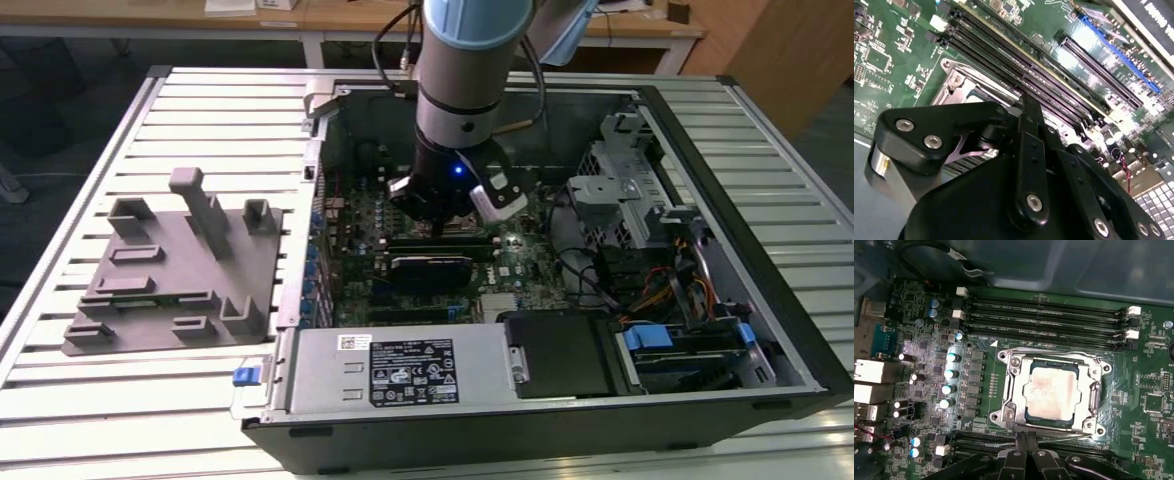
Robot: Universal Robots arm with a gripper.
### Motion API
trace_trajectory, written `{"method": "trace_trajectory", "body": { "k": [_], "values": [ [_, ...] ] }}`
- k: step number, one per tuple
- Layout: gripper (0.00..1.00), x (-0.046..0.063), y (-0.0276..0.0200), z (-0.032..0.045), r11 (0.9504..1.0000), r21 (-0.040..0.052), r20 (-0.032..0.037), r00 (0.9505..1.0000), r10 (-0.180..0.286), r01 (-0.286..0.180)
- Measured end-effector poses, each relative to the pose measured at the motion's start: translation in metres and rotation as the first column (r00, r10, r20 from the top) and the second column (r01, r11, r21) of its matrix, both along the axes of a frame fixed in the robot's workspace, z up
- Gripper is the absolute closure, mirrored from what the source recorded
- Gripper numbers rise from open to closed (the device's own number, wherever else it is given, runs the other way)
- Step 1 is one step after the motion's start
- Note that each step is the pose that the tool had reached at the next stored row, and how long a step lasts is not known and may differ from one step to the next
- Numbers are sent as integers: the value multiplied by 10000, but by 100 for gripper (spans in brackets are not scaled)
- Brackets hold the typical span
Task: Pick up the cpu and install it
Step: 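Install the second cpu locking lever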
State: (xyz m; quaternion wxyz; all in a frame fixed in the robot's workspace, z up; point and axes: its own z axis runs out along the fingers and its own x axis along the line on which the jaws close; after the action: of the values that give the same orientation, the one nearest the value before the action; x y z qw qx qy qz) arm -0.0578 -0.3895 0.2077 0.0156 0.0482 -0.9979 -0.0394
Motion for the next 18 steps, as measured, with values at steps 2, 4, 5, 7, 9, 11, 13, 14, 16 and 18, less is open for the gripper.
{"method": "trace_trajectory", "body": {
  "k": [2,4,5,7,9,11,13,14,16,18],
  "values": [
    [89,-6,-36,-4,9999,115,2,10000,0,0],
    [89,-23,-71,-6,9997,255,3,10000,0,0],
    [89,-33,-85,-6,9995,319,3,10000,-1,1],
    [89,-59,-106,-9,9990,456,4,10000,0,0],
    [89,-92,-119,-12,9982,598,6,10000,0,0],
    [89,-129,-129,-20,9974,715,7,10000,0,0],
    [89,-159,-140,-39,9969,781,8,10000,-2,1],
    [89,-169,-143,-51,9967,807,8,10000,-1,1],
    [89,-179,-149,-70,9962,867,8,10000,0,-1],
    [89,-183,-163,-71,9957,921,8,10000,0,-1]
  ]
}}
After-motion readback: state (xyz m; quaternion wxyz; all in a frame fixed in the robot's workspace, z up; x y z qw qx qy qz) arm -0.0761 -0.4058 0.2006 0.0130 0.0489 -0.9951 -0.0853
